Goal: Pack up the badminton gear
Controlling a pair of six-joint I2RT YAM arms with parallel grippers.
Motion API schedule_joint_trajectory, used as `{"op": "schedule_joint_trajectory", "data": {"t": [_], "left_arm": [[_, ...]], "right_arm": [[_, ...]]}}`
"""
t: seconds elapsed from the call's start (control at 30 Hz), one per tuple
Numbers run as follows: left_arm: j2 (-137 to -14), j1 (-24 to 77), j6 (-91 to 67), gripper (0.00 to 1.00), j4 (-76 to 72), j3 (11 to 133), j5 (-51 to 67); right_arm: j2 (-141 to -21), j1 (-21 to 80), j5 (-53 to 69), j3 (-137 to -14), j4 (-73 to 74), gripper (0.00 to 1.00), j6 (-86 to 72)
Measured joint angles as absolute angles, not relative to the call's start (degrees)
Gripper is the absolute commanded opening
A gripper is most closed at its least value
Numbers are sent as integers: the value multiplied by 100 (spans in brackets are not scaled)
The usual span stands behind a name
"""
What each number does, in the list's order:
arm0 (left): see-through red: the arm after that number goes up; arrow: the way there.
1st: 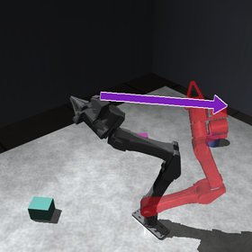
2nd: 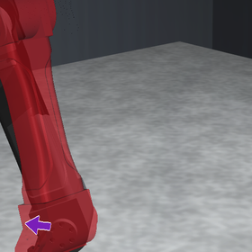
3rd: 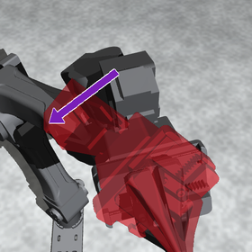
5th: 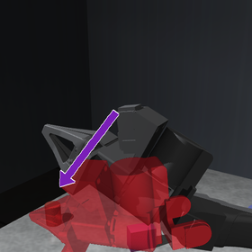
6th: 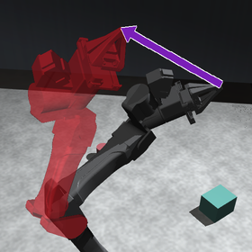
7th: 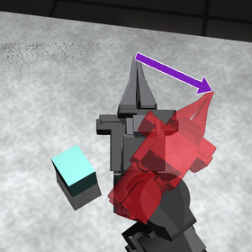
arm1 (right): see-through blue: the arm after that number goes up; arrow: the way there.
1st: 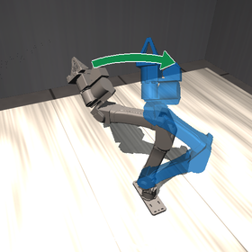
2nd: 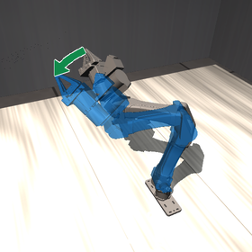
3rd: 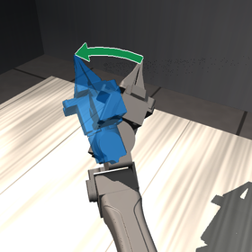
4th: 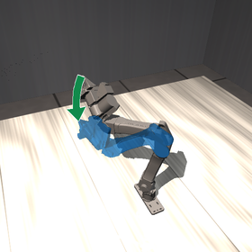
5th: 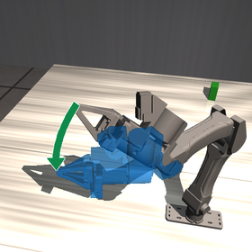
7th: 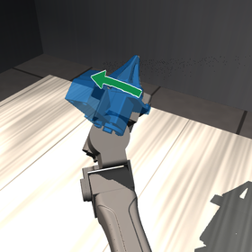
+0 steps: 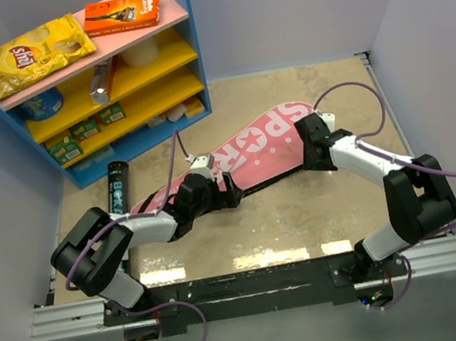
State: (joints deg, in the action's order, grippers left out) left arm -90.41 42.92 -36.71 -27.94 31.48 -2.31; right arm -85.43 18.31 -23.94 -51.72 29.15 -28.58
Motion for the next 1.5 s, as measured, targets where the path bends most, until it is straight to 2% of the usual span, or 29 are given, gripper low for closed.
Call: {"op": "schedule_joint_trajectory", "data": {"t": [0.93,1.27,1.43,1.5], "left_arm": [[-9087,4292,-3570,100,-3256,2934,132],[-9087,4292,-3538,100,-3253,2934,137],[-9089,4292,-3527,100,-3256,2934,150],[-9091,4292,-3527,100,-3258,2936,152]], "right_arm": [[-9408,1754,-2499,-5227,2464,41,-2991],[-9550,1507,-2292,-5358,2329,41,-2589],[-9660,1494,-2178,-5476,2294,34,-2381],[-9719,1494,-2126,-5533,2259,26,-2316]]}}
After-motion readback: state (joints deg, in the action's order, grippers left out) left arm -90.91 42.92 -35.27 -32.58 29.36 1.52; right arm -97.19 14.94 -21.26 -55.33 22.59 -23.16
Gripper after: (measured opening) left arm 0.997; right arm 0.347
